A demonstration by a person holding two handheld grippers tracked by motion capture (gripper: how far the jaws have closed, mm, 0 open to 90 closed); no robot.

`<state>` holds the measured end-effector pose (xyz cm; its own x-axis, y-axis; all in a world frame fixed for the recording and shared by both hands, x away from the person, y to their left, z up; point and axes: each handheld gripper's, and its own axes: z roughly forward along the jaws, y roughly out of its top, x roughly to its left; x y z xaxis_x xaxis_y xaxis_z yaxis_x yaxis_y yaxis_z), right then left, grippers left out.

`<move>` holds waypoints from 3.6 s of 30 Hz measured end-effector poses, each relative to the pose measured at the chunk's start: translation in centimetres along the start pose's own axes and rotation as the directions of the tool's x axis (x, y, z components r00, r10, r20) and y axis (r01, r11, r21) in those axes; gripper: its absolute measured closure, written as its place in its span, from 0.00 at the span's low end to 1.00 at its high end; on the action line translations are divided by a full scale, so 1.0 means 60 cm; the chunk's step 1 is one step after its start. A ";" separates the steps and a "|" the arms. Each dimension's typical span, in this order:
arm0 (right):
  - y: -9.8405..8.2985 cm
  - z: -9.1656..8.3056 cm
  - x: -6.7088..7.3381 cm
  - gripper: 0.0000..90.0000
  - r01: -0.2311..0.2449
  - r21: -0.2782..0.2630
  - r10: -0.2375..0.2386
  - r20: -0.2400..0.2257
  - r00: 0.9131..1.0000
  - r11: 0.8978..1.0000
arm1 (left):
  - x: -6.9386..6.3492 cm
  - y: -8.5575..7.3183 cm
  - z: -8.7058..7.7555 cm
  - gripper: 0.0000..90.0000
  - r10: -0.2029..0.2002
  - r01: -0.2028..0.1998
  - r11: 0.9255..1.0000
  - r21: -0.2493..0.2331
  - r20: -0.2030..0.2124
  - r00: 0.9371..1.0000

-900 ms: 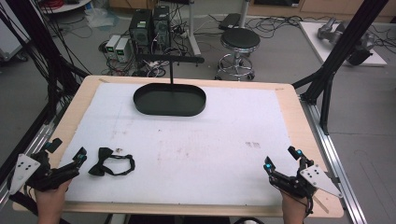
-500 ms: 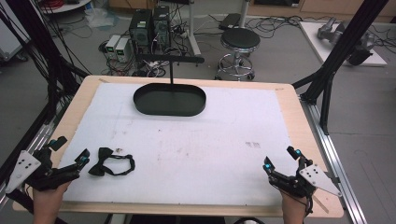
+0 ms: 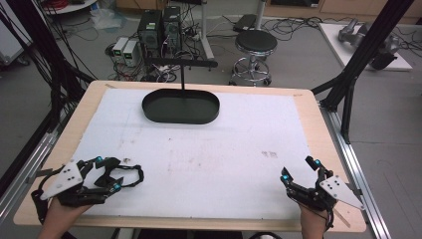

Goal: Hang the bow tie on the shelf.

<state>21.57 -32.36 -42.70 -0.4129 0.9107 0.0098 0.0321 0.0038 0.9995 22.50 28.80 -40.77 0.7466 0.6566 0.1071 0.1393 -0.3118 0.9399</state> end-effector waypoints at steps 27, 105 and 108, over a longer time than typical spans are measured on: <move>-0.002 0.001 0.000 0.12 -0.015 0.008 0.015 0.006 1.000 1.000 | -0.015 -0.036 0.059 0.61 0.036 -0.057 0.964 0.260 0.086 0.996; -0.015 0.009 -0.009 0.12 -0.069 0.007 0.069 0.004 0.998 0.998 | 0.033 0.168 0.118 0.97 -0.330 -0.002 0.759 -0.651 -0.388 0.861; -0.015 0.010 -0.009 0.12 -0.069 0.005 0.069 0.004 0.998 0.998 | 0.047 0.180 0.134 0.97 -0.327 -0.012 0.765 -0.644 -0.404 0.854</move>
<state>22.29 -32.63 -43.64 -0.4062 0.9104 0.0786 0.0650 -0.0571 0.9963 31.32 21.80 -32.93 0.3292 0.9404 -0.0847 -0.3217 0.1960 0.9263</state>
